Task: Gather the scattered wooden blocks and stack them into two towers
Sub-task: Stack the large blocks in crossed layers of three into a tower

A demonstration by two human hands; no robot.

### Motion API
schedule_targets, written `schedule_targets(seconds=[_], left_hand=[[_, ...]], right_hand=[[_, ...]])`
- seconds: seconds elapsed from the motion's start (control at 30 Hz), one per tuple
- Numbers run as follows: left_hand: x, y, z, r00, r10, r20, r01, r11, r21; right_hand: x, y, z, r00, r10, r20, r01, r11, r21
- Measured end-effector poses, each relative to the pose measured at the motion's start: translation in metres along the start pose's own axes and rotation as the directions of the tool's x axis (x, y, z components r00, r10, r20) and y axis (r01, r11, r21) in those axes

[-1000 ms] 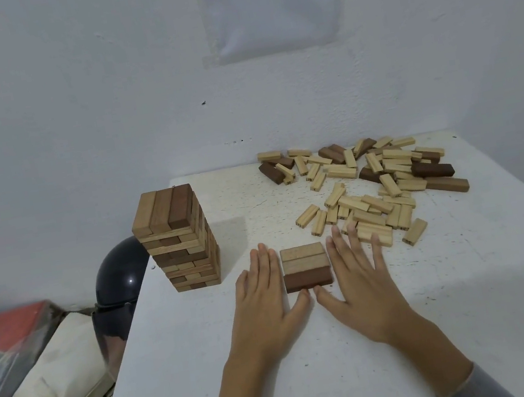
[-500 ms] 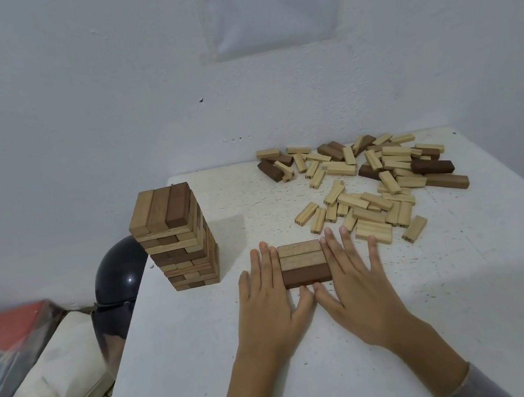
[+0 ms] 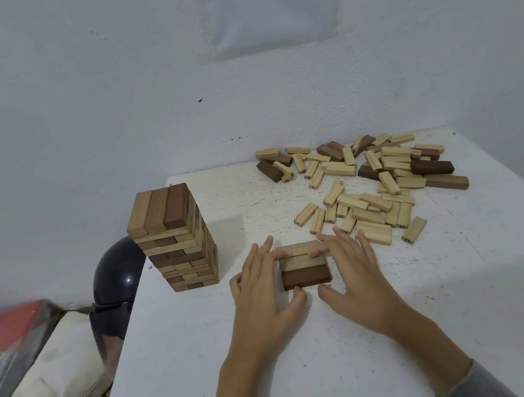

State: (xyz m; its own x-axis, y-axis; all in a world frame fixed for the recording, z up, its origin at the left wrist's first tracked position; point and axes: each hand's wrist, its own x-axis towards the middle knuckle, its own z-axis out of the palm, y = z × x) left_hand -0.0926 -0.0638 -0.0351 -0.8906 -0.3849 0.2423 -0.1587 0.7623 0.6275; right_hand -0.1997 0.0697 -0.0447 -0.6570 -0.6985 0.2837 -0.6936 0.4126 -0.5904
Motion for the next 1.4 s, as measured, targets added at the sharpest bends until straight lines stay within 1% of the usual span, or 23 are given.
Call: schedule_targets(seconds=[0.07, 0.13, 0.3, 0.47, 0.53, 0.63, 0.73, 0.9, 1.03, 1.17, 1.27, 1.4], left_hand=[[0.0, -0.001, 0.001, 1.0, -0.011, 0.019, 0.011, 1.0, 0.016], [0.0, -0.001, 0.002, 0.999, -0.035, 0.031, 0.035, 0.999, -0.006], [0.0, 0.003, -0.001, 0.998, -0.058, 0.016, 0.059, 0.998, -0.039], [0.0, 0.006, -0.002, 0.998, -0.061, 0.004, 0.061, 0.997, -0.047], [0.0, 0.009, -0.004, 0.998, -0.07, -0.011, 0.069, 0.995, -0.078], [-0.002, 0.014, -0.008, 0.99, -0.143, 0.002, 0.141, 0.978, -0.155], [-0.003, 0.013, -0.008, 0.984, -0.175, 0.016, 0.175, 0.962, -0.21], [-0.003, 0.008, -0.006, 0.985, -0.172, 0.023, 0.172, 0.957, -0.233], [-0.001, 0.009, -0.007, 0.984, -0.176, 0.028, 0.176, 0.937, -0.3], [0.008, 0.017, -0.014, 0.993, -0.117, -0.017, 0.102, 0.915, -0.391], [0.016, 0.024, -0.024, 0.998, -0.035, -0.043, 0.017, 0.934, -0.356], [0.029, 0.04, -0.042, 0.992, 0.053, -0.113, -0.087, 0.944, -0.318]], right_hand=[[0.0, 0.002, 0.001, 1.0, 0.004, 0.023, -0.004, 1.0, 0.003], [0.0, 0.004, 0.001, 1.0, 0.003, 0.022, -0.004, 1.0, 0.012], [0.001, 0.007, 0.001, 0.999, 0.005, 0.041, -0.007, 0.999, 0.049], [0.002, 0.007, -0.001, 1.0, 0.013, 0.015, -0.014, 0.996, 0.085], [0.001, 0.006, -0.002, 1.0, 0.013, 0.018, -0.015, 0.994, 0.105], [0.002, 0.004, -0.004, 1.0, 0.014, 0.012, -0.016, 0.994, 0.104], [0.003, 0.002, -0.006, 0.999, 0.027, 0.02, -0.029, 0.993, 0.118], [0.002, -0.001, -0.013, 0.999, 0.025, 0.026, -0.03, 0.984, 0.174], [0.004, -0.002, -0.023, 0.997, 0.069, 0.031, -0.074, 0.969, 0.234], [0.008, -0.008, -0.036, 0.996, 0.093, 0.011, -0.092, 0.947, 0.306], [0.013, -0.013, -0.048, 0.997, 0.078, -0.008, -0.07, 0.933, 0.352], [0.026, -0.021, -0.072, 0.998, 0.03, -0.047, -0.008, 0.915, 0.404]])
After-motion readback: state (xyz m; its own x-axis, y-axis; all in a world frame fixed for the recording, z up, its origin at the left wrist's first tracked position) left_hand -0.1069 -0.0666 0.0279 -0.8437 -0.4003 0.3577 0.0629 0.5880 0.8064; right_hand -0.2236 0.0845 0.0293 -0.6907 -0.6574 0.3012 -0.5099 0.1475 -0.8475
